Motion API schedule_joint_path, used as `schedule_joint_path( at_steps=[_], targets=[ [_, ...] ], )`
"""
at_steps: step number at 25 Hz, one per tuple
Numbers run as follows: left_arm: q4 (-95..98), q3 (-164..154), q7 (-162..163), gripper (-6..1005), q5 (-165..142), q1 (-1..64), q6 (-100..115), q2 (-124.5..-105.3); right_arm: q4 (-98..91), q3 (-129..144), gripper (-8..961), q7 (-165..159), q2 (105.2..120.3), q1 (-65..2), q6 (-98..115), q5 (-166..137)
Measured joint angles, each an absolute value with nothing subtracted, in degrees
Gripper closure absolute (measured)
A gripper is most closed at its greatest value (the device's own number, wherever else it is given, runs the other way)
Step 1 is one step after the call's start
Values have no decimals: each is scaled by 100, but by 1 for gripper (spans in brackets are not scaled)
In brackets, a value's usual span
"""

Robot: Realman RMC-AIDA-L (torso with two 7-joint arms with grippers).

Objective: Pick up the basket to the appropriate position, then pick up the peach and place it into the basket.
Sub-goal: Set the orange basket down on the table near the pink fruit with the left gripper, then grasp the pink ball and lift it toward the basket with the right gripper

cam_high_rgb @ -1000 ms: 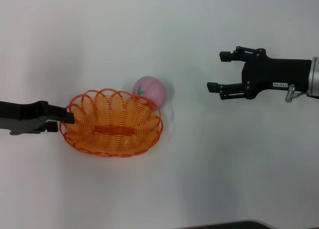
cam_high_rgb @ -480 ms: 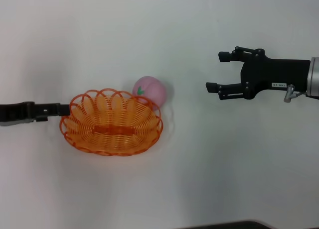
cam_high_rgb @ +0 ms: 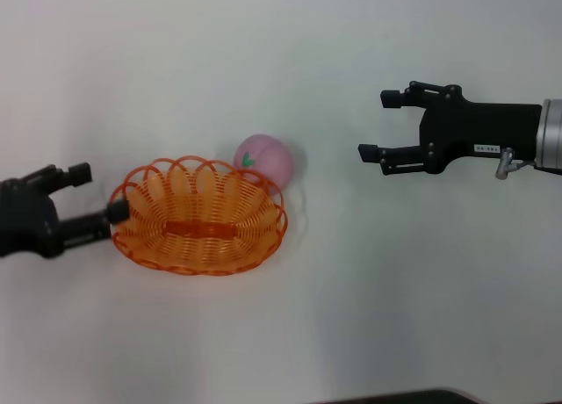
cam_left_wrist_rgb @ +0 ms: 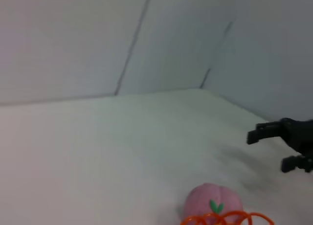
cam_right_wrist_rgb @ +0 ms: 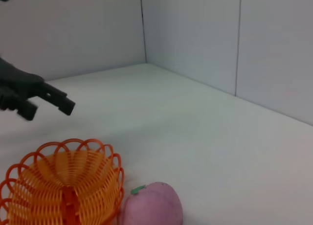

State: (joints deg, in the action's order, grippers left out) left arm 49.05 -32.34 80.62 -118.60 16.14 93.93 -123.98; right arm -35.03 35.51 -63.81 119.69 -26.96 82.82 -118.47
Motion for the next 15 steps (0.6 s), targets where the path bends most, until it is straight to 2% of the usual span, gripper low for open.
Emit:
schedule_joint_path(
  at_steps=[9,15],
  targets=[
    [4229,-2737,5371,121,-11841,1040,10298,-12448,-3506,3638,10,-6261,11961,-2696,8345,-11871],
    [4154,-2587,5004,122,-12066,591,10467,-12460,-3543,3984,10,-6219,11934,-2644,8657,-11884]
  ],
)
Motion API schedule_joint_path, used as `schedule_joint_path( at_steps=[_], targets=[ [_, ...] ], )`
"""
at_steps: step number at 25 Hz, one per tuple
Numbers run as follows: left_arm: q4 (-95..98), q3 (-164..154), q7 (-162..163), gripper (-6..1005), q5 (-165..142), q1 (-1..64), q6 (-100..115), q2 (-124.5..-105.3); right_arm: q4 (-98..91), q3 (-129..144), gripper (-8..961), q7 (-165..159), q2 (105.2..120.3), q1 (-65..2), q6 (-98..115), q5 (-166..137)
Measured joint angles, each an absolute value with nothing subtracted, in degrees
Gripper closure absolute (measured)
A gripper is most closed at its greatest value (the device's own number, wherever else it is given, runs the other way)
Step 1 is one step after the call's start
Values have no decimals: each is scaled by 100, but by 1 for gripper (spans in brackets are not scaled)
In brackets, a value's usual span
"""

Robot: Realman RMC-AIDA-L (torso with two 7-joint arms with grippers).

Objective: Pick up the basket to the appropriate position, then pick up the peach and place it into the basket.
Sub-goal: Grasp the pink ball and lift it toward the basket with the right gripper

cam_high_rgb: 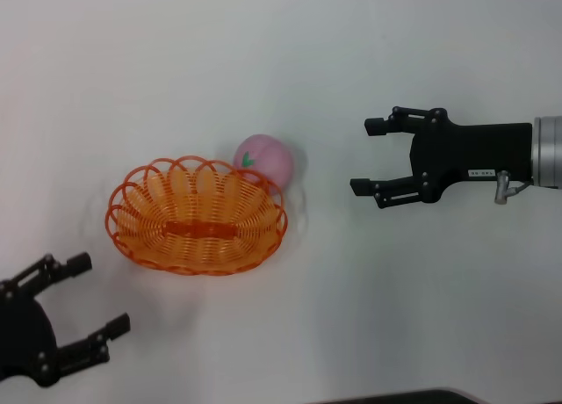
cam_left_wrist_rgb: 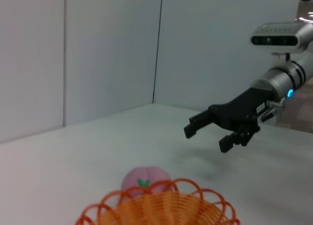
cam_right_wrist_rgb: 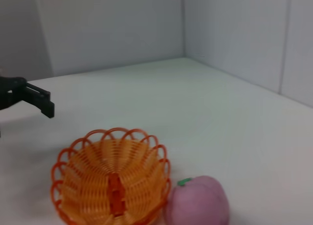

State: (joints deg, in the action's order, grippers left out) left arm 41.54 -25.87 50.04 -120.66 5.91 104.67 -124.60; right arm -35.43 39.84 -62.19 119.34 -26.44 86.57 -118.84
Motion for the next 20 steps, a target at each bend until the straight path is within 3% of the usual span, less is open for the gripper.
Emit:
schedule_joint_path(
  at_steps=[11,20],
  targets=[
    [3857,-2397,5008,123,-12211,550,10626,-12463,-4156,4370,10,-7919,11866,-2963,8683,-12054],
    [3856,-2185,5002,124,-12576,450,10810,-12463,-5459,5003,9,-8616,11936,-3769,9384,-13690]
  ],
)
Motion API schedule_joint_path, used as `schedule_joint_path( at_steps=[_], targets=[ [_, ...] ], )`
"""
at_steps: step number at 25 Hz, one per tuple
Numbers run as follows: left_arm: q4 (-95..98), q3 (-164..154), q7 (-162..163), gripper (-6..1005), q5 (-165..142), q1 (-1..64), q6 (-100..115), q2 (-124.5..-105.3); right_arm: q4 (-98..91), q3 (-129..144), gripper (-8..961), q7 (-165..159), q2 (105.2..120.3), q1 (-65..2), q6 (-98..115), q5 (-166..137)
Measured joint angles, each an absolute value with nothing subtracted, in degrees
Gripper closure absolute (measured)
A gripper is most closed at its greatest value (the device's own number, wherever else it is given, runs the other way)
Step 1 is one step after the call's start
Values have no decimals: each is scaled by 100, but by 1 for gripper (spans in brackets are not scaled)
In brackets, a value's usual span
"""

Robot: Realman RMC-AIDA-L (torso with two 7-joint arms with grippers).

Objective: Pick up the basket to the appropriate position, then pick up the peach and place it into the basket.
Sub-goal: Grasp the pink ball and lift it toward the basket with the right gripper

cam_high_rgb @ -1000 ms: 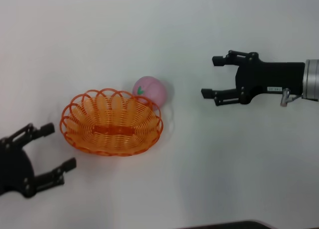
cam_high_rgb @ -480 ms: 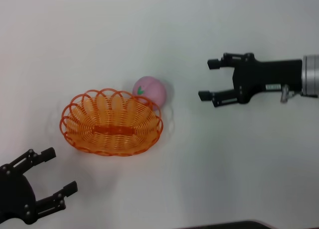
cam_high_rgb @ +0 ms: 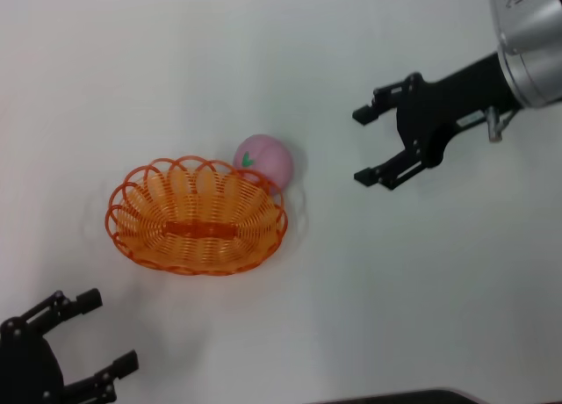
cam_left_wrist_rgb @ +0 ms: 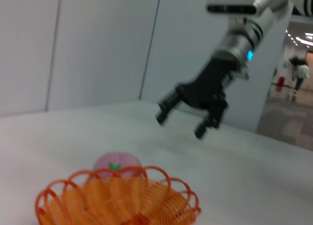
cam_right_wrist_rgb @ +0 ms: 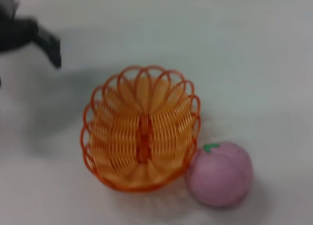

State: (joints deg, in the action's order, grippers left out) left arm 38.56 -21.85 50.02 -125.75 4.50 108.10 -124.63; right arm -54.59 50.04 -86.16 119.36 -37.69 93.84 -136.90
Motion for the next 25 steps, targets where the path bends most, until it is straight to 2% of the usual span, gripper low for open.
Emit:
schedule_joint_path(
  at_steps=[11,25],
  targets=[
    [3861,-2109,5139,123,-12910,502,10799,-12445,-6117,6164,9,-8276,12068,-4468,8952,-14872],
    [3882,-1822,5270,124,-12902,543,10812,-12431,-5851,8152,14,-7683,12093,-4427,7888,-14160]
  ],
)
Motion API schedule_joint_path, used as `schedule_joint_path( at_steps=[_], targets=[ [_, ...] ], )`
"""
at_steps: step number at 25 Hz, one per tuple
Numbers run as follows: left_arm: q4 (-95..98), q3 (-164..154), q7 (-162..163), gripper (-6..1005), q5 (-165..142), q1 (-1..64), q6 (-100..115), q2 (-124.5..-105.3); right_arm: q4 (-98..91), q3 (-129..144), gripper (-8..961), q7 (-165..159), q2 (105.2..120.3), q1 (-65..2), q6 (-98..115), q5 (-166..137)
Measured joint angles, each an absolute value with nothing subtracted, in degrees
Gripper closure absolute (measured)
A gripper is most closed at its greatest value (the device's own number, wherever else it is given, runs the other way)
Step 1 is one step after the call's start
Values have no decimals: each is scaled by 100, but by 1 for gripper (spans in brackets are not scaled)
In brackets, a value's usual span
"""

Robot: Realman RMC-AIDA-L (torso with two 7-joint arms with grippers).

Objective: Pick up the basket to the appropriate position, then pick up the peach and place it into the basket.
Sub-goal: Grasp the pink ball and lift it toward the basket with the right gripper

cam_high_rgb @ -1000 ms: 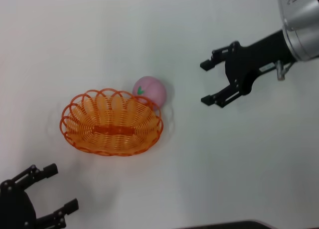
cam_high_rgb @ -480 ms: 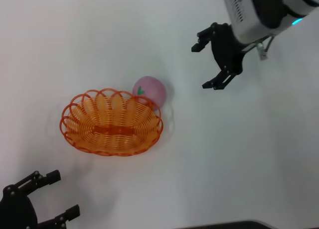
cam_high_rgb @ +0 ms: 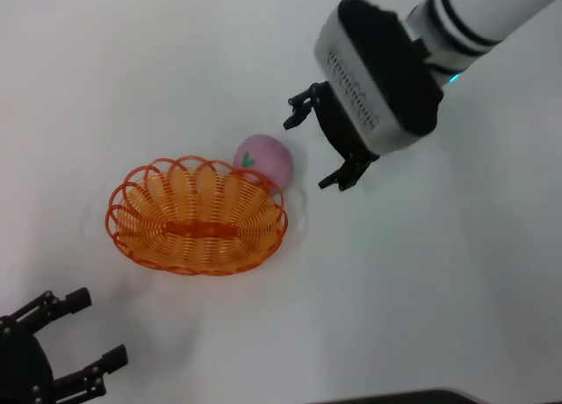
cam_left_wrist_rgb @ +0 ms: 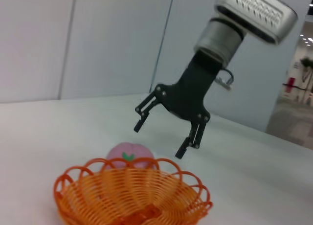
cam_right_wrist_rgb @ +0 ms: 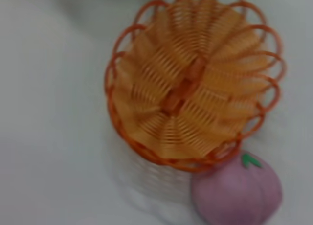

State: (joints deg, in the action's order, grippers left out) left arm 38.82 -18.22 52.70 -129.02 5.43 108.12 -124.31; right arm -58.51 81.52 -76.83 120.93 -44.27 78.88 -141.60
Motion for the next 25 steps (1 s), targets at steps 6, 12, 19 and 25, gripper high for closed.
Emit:
schedule_joint_path(
  at_steps=[6,12,19,25],
  targets=[
    [3882,-1748,5283,124,-12915,554,10811,-12428,-5785,8448,26,-7437,12094,-4418,7469,-14048],
    [3861,-1749,5292,124,-12916,554,10825,-12436,-5679,8692,47,-7329,12085,-4408,7118,-13754],
    [3863,-1749,5303,123,-12916,554,10833,-12437,-5450,9114,71,-7300,12080,-4411,6556,-13627],
    [3878,-1749,5308,123,-12916,540,10837,-12437,-5325,9271,93,-7320,12077,-4450,6354,-13406]
  ],
)
